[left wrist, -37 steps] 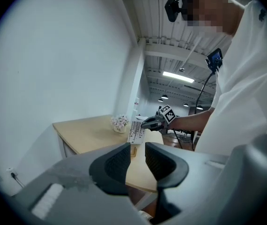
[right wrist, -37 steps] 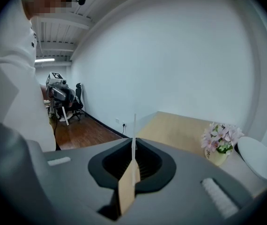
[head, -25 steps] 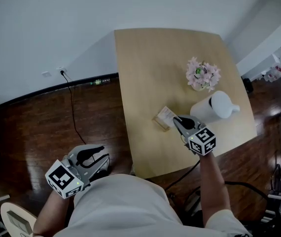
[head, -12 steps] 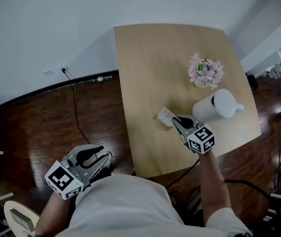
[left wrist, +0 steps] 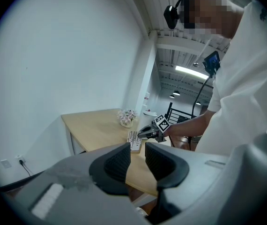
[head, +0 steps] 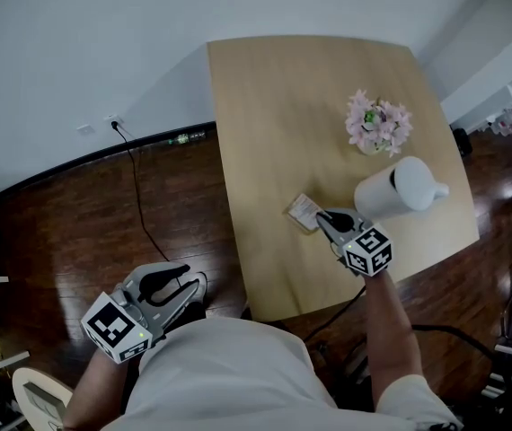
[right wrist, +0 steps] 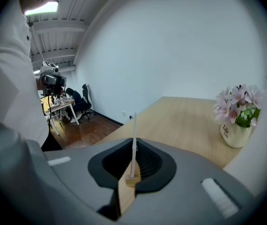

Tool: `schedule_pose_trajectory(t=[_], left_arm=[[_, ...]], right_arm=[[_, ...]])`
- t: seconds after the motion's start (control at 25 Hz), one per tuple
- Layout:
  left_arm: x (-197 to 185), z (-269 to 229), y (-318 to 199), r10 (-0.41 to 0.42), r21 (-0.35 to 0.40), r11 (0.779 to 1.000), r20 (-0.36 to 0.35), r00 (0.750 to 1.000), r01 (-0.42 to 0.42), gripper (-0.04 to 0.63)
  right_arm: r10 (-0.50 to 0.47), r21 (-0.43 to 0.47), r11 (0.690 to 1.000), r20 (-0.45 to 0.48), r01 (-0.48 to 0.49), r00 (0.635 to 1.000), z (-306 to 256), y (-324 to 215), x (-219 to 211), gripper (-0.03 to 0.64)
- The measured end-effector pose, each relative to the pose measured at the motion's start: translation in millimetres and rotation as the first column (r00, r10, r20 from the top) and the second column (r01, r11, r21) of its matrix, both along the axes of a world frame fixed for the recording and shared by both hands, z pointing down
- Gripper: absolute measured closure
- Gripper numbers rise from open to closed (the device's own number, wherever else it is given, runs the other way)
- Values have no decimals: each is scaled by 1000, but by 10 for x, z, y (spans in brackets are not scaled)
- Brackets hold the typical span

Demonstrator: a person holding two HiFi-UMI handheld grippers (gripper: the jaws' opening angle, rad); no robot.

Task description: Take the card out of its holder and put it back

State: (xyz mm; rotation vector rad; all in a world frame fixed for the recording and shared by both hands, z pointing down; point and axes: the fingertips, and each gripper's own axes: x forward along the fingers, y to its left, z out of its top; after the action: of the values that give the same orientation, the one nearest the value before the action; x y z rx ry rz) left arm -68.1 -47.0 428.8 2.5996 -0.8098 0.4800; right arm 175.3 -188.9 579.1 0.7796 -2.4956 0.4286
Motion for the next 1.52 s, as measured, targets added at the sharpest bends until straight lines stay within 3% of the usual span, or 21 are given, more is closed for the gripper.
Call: schedule_pose_trajectory(t=[0.2, 0.4, 0.56, 0.8, 1.08, 1.32, 1.4, 1.52], left_arm=[[-32, 6, -23, 30, -1, 1000, -5, 1000, -30, 489], [-32, 5, -58, 79, 3, 997, -17, 997, -79, 489], [-26, -15, -82, 131, 18, 991, -32, 991, -130, 489], [-78, -78, -100, 219, 48, 975, -59, 974, -216, 489], [-255, -34, 40, 358, 91, 931, -33, 933, -354, 489], [-419, 145, 182, 490, 94, 870, -33, 871, -485, 489], [-437, 158, 227, 508, 101, 858, -27, 861, -504, 489], [-429, 79, 292, 502, 125, 860, -41, 864, -494, 489]], right_arm=[[54, 23, 998, -26, -53, 998, -11, -18, 30, 586], [158, 75, 985, -28, -156, 987, -194, -35, 98, 498], [283, 144, 949, -7, -279, 959, -514, 19, 225, 439], [400, 212, 896, -6, -389, 917, -932, 469, 173, 433], [531, 233, 822, 15, -520, 847, -1156, 1341, -175, 431], [669, 203, 723, 32, -661, 742, -1215, 2298, -529, 426], [688, 193, 708, 28, -679, 725, -1240, 2578, -656, 425], [688, 191, 710, 15, -678, 725, -1299, 2914, -817, 425]])
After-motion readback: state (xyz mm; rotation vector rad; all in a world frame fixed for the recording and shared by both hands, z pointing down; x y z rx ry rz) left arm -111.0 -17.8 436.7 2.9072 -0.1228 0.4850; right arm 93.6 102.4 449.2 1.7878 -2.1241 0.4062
